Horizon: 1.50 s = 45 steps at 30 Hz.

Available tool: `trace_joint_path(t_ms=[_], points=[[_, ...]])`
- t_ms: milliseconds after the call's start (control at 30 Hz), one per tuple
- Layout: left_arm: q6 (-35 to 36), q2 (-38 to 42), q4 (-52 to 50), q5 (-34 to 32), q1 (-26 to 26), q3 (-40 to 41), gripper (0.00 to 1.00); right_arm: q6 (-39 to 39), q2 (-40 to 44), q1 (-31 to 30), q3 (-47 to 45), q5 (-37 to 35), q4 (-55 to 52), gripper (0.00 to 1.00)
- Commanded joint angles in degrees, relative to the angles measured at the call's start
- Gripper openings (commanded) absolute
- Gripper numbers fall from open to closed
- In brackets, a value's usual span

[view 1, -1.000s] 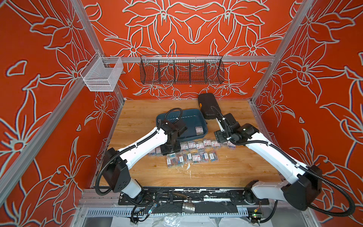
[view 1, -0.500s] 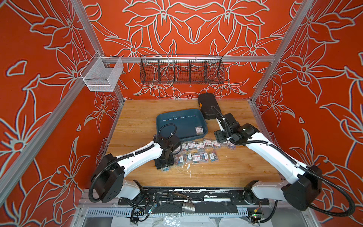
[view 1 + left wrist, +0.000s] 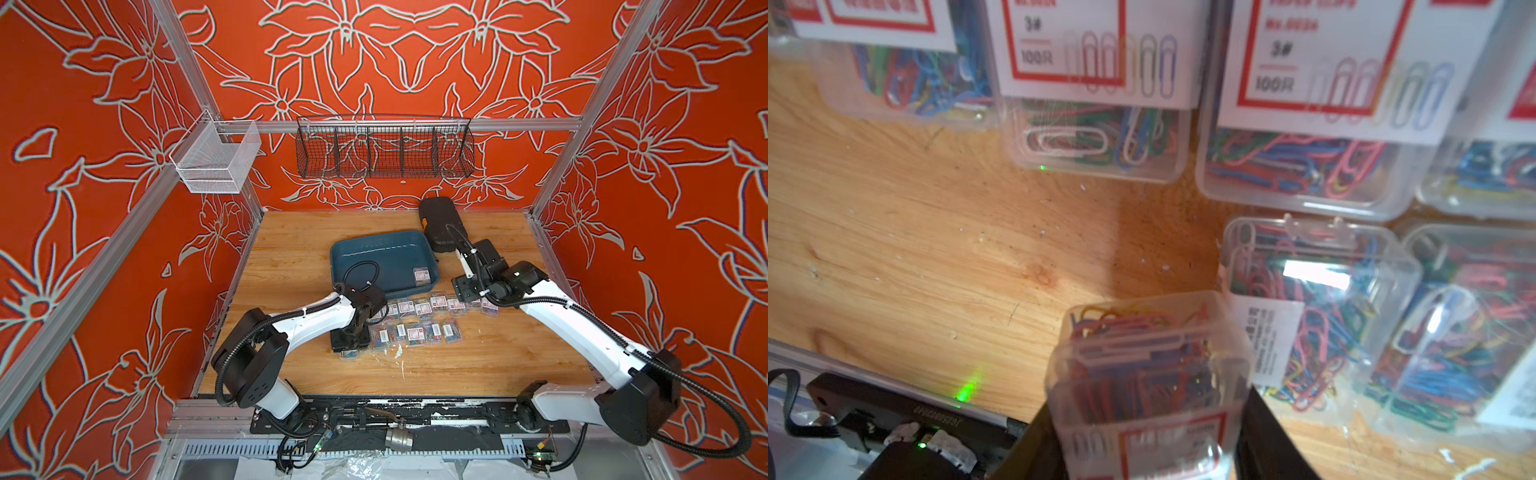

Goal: Take the paper clips out of the storage box
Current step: Place the boxed paper clips at the center of the board.

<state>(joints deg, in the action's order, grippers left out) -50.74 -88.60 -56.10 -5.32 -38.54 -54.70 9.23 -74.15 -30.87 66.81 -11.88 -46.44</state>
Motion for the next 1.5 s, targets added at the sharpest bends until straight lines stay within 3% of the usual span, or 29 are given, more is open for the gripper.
trace_joint_path(t_ms=[0, 600, 700, 967, 1267, 1467], points=[[0.8, -1.0, 1.2, -1.4, 0.7, -0.1, 0.24, 0.4, 0.9, 0.2, 0.2, 1.0, -0.3, 0.75], [3.0, 4.0, 5.7, -0.3, 4.2, 5.0, 0.25, 0.7, -0.3, -0.1, 0.6, 1.9, -0.5, 0.75], [3.4, 4.2, 5.3, -0.3, 4.8, 5.0, 0.29, 0.8, -0.7, -0.1, 0.6, 2.0, -0.5, 0.75], [3.5, 5.1, 5.0, -0.1, 5.2, 5.4, 0.51, 0.6, -1.4, -0.2, 1.2, 1.9, -0.7, 0.75], [3.5, 5.5, 4.2, 0.0, 5.4, 3.7, 0.63, 0.3, -1.9, -0.1, 1.5, 2.1, -0.4, 0.75], [2.9, 8.1, 2.4, -0.6, 5.4, 3.0, 0.64, -0.4, -2.6, -0.2, 2.2, 1.9, -0.2, 0.72]])
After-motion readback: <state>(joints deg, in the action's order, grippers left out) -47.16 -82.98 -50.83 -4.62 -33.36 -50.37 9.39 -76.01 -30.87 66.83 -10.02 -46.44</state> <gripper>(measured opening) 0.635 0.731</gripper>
